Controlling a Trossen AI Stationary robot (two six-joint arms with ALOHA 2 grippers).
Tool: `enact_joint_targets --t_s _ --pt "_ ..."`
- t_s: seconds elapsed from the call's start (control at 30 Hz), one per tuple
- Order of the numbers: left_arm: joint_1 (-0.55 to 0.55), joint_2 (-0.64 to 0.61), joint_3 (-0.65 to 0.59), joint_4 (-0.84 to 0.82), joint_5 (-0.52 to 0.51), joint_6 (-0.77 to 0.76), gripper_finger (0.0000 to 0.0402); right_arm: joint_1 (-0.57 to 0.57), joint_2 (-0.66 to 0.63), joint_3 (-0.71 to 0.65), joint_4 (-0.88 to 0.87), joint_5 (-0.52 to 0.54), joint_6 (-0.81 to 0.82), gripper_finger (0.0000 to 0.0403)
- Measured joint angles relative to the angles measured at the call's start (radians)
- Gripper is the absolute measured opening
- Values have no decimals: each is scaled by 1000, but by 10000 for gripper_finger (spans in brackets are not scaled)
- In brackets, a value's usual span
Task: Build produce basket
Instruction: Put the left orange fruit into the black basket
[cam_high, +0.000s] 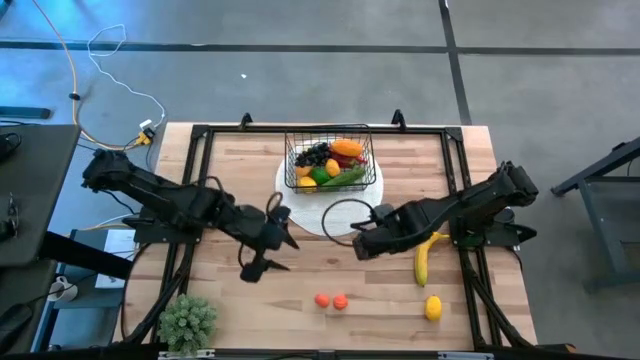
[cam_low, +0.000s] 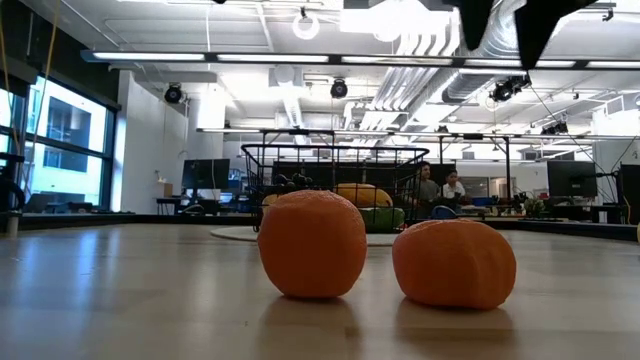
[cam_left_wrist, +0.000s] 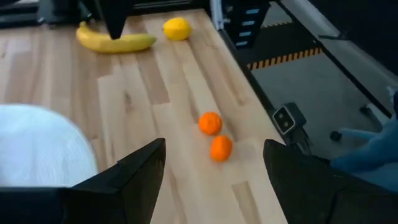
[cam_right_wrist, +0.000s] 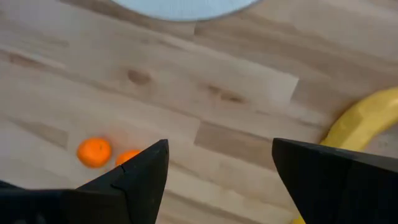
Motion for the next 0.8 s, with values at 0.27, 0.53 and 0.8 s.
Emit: enact_joint_targets --t_s 0.27,0.53,0.8 --pt "-71 116 0 58 -100 6 258 91 0 0 -2 -2 104 266" --pt "-105 252 0 174 -108 32 258 140 0 0 -10 7 153 266" --pt "-109 388 0 303 -113 58 258 140 0 0 -10 10 152 266"
